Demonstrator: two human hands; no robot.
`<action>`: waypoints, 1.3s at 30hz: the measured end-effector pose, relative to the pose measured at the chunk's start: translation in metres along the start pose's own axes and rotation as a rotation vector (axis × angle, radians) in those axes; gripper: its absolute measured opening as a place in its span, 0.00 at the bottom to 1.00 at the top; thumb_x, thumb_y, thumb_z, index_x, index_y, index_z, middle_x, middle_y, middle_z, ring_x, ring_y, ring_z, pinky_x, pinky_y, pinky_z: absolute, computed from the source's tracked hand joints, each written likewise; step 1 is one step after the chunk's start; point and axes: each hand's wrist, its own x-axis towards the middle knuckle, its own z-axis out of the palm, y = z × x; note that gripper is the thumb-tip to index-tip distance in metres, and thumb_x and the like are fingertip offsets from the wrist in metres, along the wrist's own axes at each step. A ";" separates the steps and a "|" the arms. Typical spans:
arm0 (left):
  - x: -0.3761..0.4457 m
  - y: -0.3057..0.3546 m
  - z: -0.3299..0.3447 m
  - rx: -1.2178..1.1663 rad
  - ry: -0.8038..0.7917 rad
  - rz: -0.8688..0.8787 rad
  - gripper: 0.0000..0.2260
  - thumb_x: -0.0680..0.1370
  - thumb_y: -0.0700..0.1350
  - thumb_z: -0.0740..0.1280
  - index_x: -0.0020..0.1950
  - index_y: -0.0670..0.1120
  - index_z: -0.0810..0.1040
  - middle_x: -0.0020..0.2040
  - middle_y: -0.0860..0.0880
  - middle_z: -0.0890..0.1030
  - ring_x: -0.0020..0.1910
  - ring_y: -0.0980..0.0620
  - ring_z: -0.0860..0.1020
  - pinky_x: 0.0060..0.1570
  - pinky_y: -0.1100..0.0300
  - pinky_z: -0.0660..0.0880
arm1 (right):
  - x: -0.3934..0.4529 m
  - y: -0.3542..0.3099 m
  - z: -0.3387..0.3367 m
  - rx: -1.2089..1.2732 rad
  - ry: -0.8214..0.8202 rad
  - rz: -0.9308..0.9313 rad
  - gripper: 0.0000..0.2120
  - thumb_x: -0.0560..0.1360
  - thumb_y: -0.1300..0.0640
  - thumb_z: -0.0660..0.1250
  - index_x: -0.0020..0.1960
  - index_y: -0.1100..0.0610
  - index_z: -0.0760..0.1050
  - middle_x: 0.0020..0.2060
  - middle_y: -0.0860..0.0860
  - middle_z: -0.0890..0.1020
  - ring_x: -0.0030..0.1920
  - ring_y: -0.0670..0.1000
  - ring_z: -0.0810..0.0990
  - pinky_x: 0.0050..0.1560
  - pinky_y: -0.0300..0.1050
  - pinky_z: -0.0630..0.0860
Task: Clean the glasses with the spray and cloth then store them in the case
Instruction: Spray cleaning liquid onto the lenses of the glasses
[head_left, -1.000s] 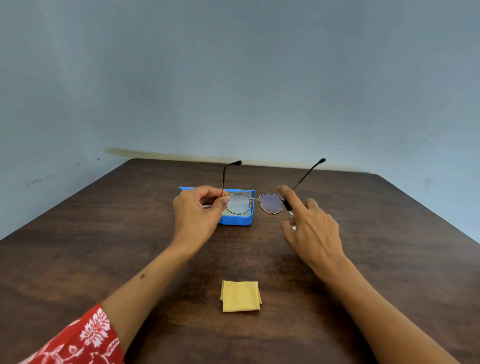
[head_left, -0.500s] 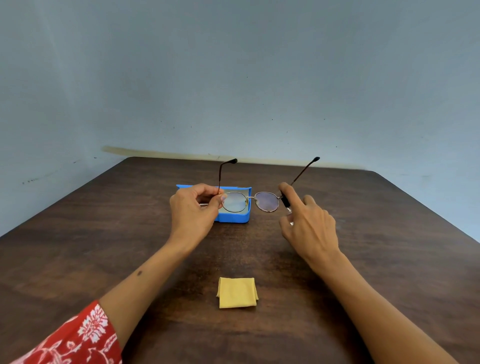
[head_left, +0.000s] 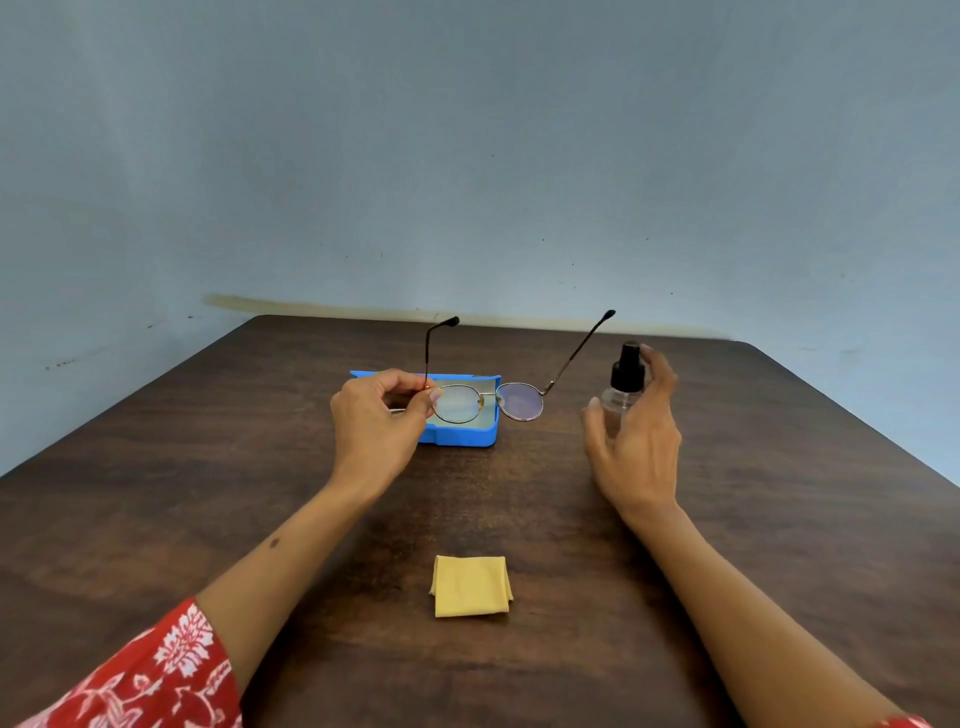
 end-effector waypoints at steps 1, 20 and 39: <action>0.000 0.000 0.000 0.004 0.000 -0.002 0.07 0.72 0.40 0.72 0.49 0.43 0.82 0.39 0.52 0.81 0.41 0.57 0.81 0.40 0.69 0.75 | 0.001 0.002 0.002 0.008 -0.006 0.010 0.28 0.75 0.60 0.65 0.71 0.56 0.57 0.54 0.54 0.77 0.34 0.51 0.76 0.42 0.43 0.70; -0.002 -0.004 0.003 0.007 -0.008 -0.001 0.06 0.72 0.40 0.72 0.47 0.43 0.83 0.36 0.54 0.80 0.39 0.59 0.81 0.41 0.69 0.76 | 0.018 0.022 0.019 -0.036 -0.091 0.150 0.37 0.75 0.49 0.66 0.75 0.53 0.48 0.69 0.53 0.69 0.64 0.58 0.72 0.54 0.54 0.72; -0.002 -0.004 0.003 0.003 -0.020 -0.013 0.04 0.72 0.40 0.72 0.46 0.44 0.83 0.36 0.54 0.81 0.39 0.59 0.81 0.42 0.67 0.78 | -0.034 -0.105 -0.024 -0.260 -0.772 0.298 0.10 0.65 0.44 0.71 0.39 0.49 0.74 0.44 0.48 0.80 0.49 0.52 0.78 0.52 0.49 0.76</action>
